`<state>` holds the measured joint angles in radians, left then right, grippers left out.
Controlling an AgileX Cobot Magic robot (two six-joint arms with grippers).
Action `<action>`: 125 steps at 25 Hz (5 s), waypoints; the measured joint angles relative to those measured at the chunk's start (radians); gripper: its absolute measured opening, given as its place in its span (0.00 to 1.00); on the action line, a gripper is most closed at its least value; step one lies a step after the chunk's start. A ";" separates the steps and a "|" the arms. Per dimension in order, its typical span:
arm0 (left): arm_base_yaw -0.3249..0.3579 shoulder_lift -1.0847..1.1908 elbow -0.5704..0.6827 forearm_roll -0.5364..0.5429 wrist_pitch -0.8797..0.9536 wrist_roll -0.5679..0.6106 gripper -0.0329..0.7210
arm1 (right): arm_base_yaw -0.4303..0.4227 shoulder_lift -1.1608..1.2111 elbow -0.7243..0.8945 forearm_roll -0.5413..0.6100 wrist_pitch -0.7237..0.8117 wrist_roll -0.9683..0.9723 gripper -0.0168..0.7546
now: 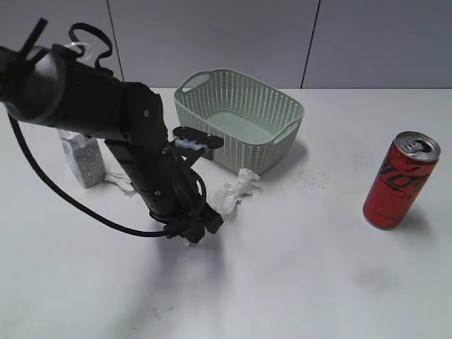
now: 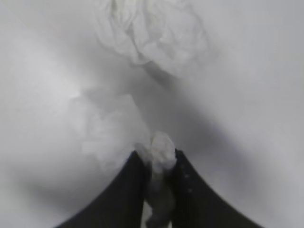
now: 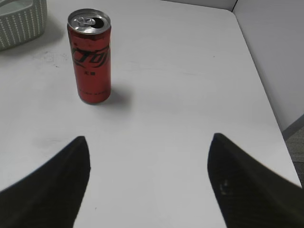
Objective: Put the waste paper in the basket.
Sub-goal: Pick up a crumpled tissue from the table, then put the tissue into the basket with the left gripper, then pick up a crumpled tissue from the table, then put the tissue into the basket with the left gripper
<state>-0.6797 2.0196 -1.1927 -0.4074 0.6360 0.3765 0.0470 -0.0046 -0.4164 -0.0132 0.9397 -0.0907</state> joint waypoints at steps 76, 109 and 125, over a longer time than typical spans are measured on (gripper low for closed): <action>0.302 -0.069 -0.324 0.231 0.433 1.161 0.74 | 0.000 0.000 0.000 0.000 0.000 0.000 0.78; 0.267 0.173 -0.320 0.214 0.279 1.135 0.17 | 0.000 0.000 0.000 0.000 0.000 0.000 0.78; 0.267 -0.056 -0.346 0.144 0.331 0.652 0.05 | 0.000 0.000 0.000 0.000 0.000 0.000 0.78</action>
<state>-0.4128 1.9640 -1.5390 -0.2633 0.9668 1.0285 0.0470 -0.0046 -0.4164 -0.0132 0.9397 -0.0907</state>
